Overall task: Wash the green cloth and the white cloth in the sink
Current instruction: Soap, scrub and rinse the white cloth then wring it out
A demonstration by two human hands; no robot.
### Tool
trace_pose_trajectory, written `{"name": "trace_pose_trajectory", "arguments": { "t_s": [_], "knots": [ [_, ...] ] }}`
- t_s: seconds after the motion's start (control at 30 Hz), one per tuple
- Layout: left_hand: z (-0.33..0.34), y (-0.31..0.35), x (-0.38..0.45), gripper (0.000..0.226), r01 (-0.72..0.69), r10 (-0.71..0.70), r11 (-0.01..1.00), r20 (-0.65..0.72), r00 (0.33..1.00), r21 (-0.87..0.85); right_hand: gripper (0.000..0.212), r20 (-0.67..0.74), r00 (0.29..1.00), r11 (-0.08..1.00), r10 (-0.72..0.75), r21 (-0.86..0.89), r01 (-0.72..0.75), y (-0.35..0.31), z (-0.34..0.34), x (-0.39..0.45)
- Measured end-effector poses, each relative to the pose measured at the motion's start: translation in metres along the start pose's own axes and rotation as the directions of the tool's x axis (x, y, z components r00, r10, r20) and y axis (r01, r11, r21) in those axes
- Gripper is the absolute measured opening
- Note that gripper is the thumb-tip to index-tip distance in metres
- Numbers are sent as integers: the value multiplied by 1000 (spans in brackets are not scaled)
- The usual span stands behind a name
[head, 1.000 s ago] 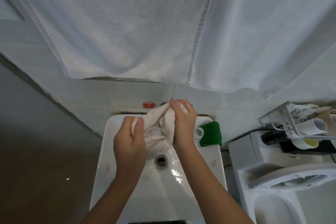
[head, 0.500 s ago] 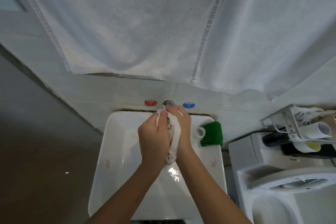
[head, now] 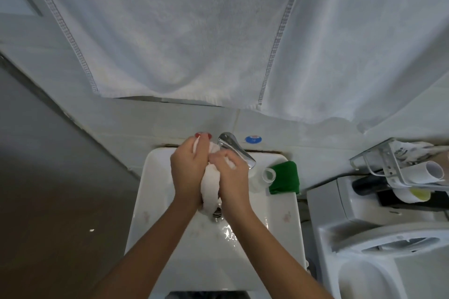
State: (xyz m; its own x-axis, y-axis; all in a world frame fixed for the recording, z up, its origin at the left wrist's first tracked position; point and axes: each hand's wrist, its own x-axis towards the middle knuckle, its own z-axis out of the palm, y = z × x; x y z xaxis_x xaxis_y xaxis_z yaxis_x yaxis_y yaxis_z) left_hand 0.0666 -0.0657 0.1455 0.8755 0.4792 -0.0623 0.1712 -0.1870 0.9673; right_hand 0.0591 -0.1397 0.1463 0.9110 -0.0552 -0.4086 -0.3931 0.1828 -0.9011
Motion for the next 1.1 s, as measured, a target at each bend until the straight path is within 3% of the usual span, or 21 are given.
{"name": "trace_pose_trajectory", "arguments": {
  "t_s": [0.07,0.27,0.4,0.5,0.57,0.7,0.83,0.97,1.07,1.1],
  "knots": [
    [-5,3,-6,30,1,-1,1000,63,998,2,17,66,998,1000,-9,5,9,1,-5,1],
    [-14,12,-26,14,4,5,999,171,985,-53,12,-12,992,966,124,229,-118,-8,-6,8],
    [-26,11,-18,49,73,-31,992,368,929,-101,44,11,996,955,88,285,-87,-9,-11,9],
    [-37,6,-15,73,99,3,981,518,856,-169,52,12,994,944,110,313,-108,-12,-13,10],
    [-41,5,-14,70,109,38,967,551,833,-232,48,-7,994,951,108,291,-102,-14,-15,11],
    [-40,6,-14,57,48,97,965,517,850,-259,27,-121,992,983,37,183,-15,-15,-21,14],
    [-34,4,-12,51,-11,116,971,426,897,-240,25,-184,980,996,-70,44,80,-14,-22,12],
    [-33,0,-9,42,-67,126,979,315,941,-193,25,-93,985,989,-145,-15,144,-13,-21,-1],
    [-31,1,-9,34,-155,184,976,197,963,-156,18,79,981,984,-178,28,176,-11,-22,-16],
    [-29,3,-9,30,-179,202,971,146,968,-157,27,154,971,983,-185,28,183,-8,-22,-20]
  ]
}}
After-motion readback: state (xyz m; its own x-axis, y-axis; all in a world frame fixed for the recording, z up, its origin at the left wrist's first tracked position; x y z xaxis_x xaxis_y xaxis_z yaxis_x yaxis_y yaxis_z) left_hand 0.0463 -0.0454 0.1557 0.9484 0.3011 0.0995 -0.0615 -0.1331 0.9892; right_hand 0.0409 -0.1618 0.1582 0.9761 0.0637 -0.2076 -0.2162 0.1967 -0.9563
